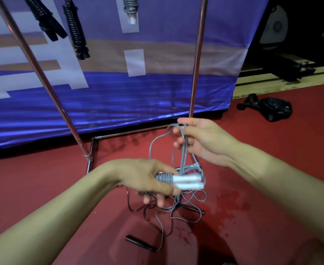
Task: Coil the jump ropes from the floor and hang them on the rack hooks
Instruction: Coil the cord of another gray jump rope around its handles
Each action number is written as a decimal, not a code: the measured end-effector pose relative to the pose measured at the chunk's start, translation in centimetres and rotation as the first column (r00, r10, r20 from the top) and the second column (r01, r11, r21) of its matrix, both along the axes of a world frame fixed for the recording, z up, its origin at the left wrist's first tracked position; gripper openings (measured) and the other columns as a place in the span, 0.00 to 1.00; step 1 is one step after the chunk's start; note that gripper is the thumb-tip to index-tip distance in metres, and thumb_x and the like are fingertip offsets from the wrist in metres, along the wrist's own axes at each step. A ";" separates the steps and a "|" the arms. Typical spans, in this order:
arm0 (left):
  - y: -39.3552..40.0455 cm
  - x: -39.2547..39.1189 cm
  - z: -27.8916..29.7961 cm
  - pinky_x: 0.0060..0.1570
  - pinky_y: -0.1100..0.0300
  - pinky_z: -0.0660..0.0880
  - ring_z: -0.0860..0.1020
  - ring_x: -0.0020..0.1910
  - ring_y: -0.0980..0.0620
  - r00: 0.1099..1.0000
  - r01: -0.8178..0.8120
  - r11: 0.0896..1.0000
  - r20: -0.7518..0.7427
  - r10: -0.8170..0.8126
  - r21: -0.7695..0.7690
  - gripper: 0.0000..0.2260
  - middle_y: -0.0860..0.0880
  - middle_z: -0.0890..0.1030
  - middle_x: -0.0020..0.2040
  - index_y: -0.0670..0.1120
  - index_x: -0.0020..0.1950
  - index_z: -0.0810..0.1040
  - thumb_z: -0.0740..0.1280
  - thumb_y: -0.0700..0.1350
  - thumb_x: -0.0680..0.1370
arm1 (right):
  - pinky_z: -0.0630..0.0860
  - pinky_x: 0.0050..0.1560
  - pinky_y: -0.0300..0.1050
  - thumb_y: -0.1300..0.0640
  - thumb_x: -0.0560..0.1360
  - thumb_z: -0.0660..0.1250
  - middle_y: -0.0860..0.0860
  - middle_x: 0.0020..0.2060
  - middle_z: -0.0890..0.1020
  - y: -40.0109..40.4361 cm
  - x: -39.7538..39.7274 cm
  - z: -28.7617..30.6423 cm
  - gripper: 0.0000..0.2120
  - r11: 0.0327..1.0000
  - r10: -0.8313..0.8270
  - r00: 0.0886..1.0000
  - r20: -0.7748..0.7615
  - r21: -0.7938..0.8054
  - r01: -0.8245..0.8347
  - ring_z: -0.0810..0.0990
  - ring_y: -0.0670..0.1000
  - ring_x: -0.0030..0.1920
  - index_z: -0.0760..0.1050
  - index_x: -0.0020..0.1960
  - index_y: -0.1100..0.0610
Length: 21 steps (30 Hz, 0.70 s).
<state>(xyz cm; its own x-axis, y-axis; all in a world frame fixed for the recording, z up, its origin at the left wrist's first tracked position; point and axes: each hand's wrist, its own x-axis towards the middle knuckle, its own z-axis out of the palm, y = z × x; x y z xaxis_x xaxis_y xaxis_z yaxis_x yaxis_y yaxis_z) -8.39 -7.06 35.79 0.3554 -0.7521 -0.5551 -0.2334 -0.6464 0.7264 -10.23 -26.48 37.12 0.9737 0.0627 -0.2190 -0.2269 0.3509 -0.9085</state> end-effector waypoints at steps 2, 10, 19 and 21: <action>-0.5 -0.5 -0.7 0.28 0.65 0.69 0.75 0.26 0.54 0.999 0.049 0.998 -0.006 -0.049 0.051 0.03 0.50 0.85 0.38 0.56 0.51 0.79 0.70 0.53 0.82 | 0.78 0.33 0.44 0.72 0.82 0.57 0.53 0.35 0.79 -0.5 0.6 0.5 0.11 0.997 -0.026 0.997 -0.078 0.076 0.032 0.69 0.46 0.27 0.71 0.60 0.61; -0.7 1.4 -2.7 0.23 0.63 0.69 0.78 0.25 0.54 0.974 -0.205 0.977 0.105 0.198 0.057 0.11 0.48 0.85 0.37 0.50 0.54 0.75 0.68 0.57 0.82 | 0.70 0.37 0.41 0.66 0.81 0.60 0.52 0.37 0.77 0.1 0.9 1.5 0.08 0.974 -0.008 0.985 -0.170 0.223 0.047 0.66 0.45 0.28 0.72 0.44 0.60; -0.2 3.1 -2.9 0.21 0.67 0.63 0.69 0.25 0.54 0.745 -0.661 0.690 -0.153 0.649 -0.294 0.11 0.49 0.78 0.35 0.45 0.56 0.73 0.67 0.52 0.83 | 0.85 0.52 0.56 0.73 0.80 0.61 0.56 0.40 0.80 -0.1 -0.5 0.9 0.33 0.990 -0.141 0.990 -0.018 0.020 0.141 0.66 0.44 0.24 0.60 0.77 0.48; -0.1 3.1 -2.3 0.22 0.68 0.59 0.67 0.25 0.55 0.722 -0.691 0.631 -0.314 0.616 -0.352 0.09 0.50 0.75 0.35 0.48 0.55 0.72 0.67 0.51 0.83 | 0.85 0.51 0.55 0.74 0.81 0.57 0.57 0.42 0.81 -0.4 -0.5 0.6 0.25 0.990 -0.141 0.990 0.013 0.022 0.141 0.76 0.47 0.29 0.67 0.75 0.58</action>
<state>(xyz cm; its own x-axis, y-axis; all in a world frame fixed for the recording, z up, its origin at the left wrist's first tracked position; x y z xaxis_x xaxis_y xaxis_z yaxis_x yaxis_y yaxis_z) -5.31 -7.15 33.52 0.7873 -0.5171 -0.3358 0.2641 -0.2094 0.9415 -10.75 -26.88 37.73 0.9763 -0.0710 -0.2044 -0.1602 0.3977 -0.9034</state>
